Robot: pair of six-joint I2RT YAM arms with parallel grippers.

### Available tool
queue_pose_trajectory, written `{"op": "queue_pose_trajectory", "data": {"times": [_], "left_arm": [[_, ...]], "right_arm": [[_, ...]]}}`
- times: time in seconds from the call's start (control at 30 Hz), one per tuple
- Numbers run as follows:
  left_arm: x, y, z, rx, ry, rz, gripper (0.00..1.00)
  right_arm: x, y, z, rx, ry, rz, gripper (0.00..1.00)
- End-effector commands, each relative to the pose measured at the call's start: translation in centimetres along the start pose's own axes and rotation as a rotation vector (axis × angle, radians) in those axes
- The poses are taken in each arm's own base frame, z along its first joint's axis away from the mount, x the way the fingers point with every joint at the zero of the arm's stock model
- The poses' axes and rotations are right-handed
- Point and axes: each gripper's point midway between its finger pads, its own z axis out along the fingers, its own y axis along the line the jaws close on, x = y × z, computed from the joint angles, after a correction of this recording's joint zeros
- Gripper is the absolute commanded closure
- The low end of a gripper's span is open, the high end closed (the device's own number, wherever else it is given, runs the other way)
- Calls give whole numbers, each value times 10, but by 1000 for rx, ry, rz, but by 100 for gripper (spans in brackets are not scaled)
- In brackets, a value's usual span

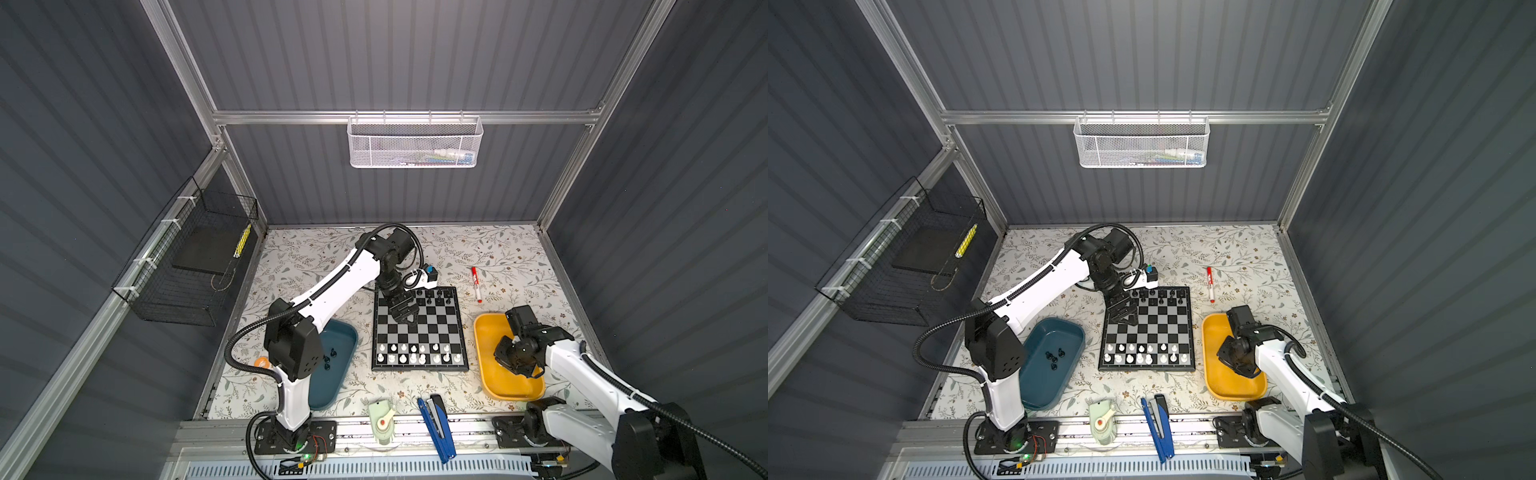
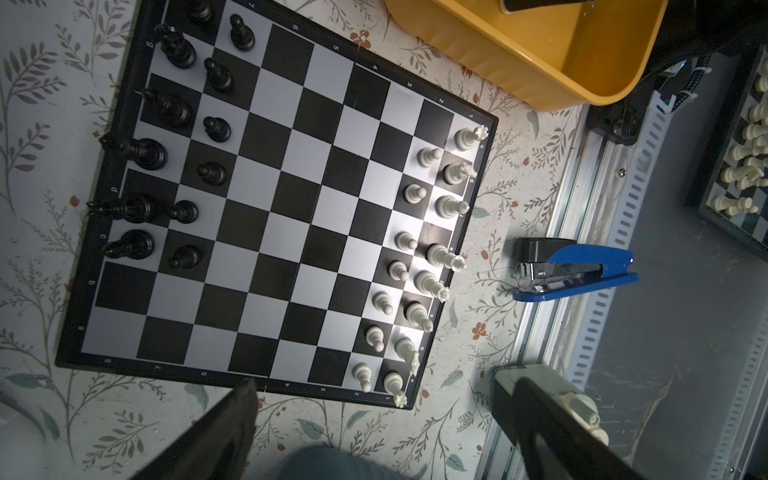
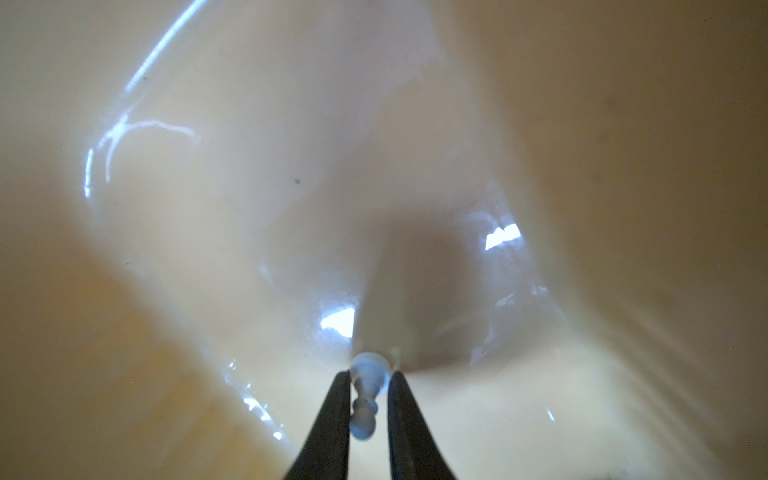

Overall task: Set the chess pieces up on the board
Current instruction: 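Close the right gripper on the white pawn and hold it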

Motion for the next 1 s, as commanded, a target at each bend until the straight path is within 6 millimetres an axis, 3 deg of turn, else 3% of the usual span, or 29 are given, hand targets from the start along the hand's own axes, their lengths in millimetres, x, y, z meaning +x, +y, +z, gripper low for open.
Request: {"op": "queue_pose_trajectory", "data": {"times": [0.0,0.47,0.97], "left_arm": [[0,-2,5,13,22,6,4],[0,-3,5,13,23,8,4],[1,-2,6,12,27,8,4]], "right_arm": [[-1,-2,-2,11,3,0,81],[1,2,-1,-7,16,-7,92],[-2,8,-7,-11,25,-42,93]]}}
